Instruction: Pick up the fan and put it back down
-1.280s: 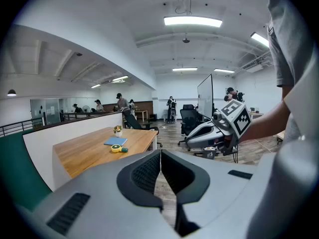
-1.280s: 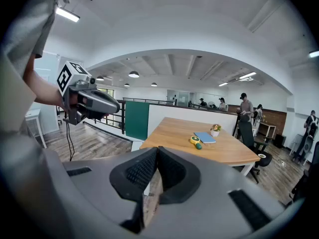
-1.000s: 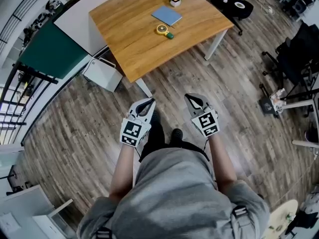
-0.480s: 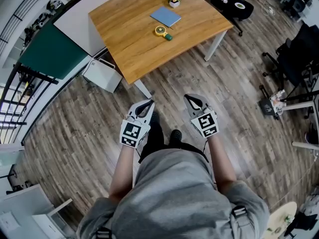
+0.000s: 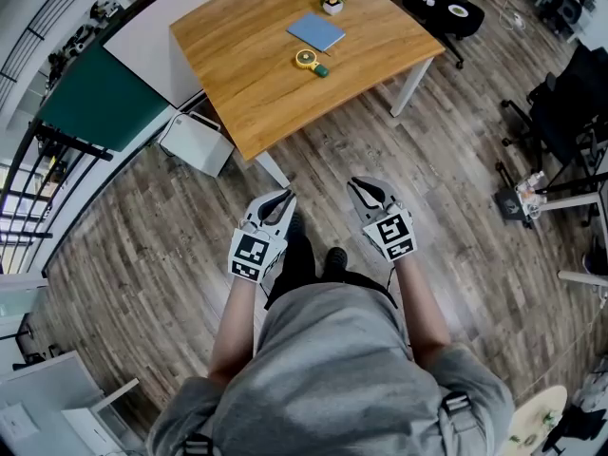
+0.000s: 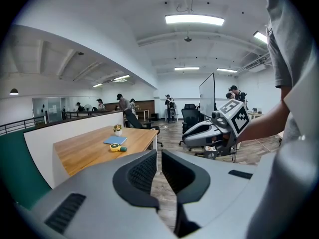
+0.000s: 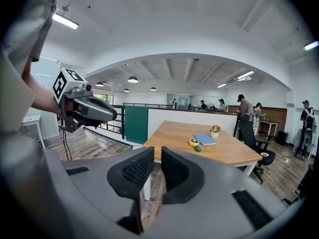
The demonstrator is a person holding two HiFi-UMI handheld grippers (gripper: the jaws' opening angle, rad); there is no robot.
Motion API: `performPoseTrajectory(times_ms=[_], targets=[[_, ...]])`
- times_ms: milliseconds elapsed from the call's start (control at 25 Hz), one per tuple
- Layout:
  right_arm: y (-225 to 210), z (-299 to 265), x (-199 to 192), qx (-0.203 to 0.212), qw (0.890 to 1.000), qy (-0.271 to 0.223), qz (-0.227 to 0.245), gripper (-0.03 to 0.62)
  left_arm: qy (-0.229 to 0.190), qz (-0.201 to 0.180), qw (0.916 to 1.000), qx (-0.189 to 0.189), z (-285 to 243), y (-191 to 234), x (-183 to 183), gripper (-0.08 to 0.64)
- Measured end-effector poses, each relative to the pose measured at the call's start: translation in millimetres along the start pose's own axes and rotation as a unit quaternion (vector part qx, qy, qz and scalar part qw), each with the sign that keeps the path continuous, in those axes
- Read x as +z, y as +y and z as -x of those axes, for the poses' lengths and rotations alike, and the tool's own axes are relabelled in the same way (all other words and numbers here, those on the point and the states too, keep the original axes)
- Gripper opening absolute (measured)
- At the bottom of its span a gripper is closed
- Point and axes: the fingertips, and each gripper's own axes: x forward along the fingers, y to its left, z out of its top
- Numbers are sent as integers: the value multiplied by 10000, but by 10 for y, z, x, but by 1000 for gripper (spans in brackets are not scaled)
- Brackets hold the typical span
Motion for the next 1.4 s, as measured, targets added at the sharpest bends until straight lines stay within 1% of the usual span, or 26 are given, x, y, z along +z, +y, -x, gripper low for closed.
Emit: performPoseTrajectory(times_ms=[120,200,320,480,600,800,1080,1400], targets=[[19,5,6,36,10000,-18,-6,91,-26,17,10000,-30,14,-12,16,39],[16,-16,9,33,10000,-70,-32,111,-30,26,10000,-72,0,6,18,74],[-5,-41,-12,-27,10000,-72,-51,163,-27,32,9999,-133,-23,26,15,111],[-12,-44,32,-58,9997,-200,-159,250,-136,109,9997,-185,-19,33,33,178],[-62,-75,36,-140,9994,-221,-209,289,-173,114,9995,-224,-52,69,54,203],[-128,-201,25,-303,9994,-53,-152,345,-189,167,9993,-263,-104,234,67,244],[-252,-465,70,-386,9989,34,-270,353,-136,179,9988,-431,-261,517,93,252],[-432,-933,109,-423,9983,180,-362,351,-35,208,9975,-668,-550,940,103,250]])
